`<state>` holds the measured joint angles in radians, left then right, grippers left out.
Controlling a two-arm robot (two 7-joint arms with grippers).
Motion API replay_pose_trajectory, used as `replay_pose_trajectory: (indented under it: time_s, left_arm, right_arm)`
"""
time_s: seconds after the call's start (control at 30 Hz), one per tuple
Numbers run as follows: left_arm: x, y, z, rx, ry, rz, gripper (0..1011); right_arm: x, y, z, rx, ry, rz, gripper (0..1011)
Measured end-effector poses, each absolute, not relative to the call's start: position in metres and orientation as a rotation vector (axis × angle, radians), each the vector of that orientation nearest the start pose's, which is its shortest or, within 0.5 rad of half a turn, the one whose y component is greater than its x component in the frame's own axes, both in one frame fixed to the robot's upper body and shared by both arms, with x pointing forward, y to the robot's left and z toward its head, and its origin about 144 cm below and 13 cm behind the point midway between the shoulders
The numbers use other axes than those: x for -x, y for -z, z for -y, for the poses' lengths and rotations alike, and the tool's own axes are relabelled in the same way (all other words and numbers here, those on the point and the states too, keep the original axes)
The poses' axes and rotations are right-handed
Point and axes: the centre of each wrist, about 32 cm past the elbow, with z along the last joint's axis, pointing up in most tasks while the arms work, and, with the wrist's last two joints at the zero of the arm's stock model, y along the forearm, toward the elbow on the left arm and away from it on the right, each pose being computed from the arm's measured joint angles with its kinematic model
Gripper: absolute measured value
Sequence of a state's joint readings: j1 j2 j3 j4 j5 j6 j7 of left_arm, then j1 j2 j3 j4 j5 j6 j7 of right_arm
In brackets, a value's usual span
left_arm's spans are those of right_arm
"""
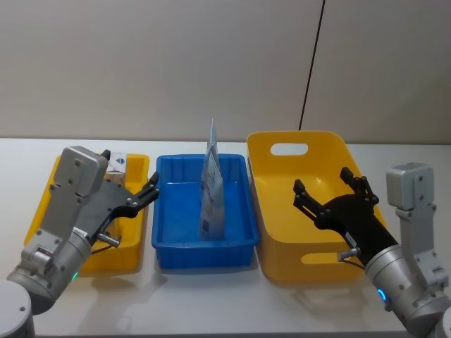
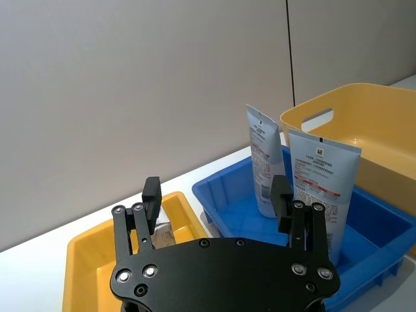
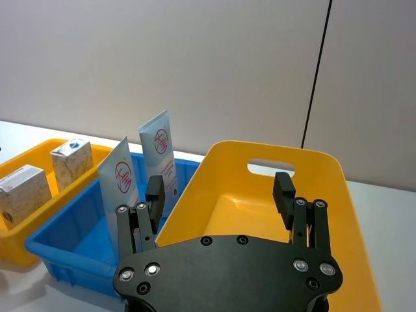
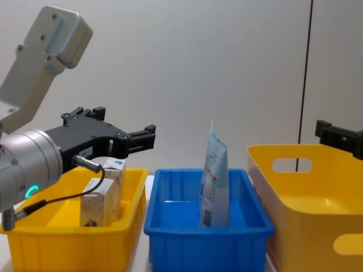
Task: Bimanual collaborative sorting of washing and personal care products
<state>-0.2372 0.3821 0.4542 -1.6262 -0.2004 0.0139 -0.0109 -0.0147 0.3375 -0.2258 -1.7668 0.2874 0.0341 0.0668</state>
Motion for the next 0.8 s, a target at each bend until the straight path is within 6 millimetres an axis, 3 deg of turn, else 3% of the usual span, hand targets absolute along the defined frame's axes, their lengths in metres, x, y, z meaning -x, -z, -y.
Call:
replay_pose_trajectory:
  time_s: [0.8]
  left_arm:
    - [-0.492,-1.2044,-0.1984,-0.061,-1.124,0.268,1001]
  right_arm:
    - [-0.4433,-1.1887,0.2371,-0.026,1.23,0.075,1002]
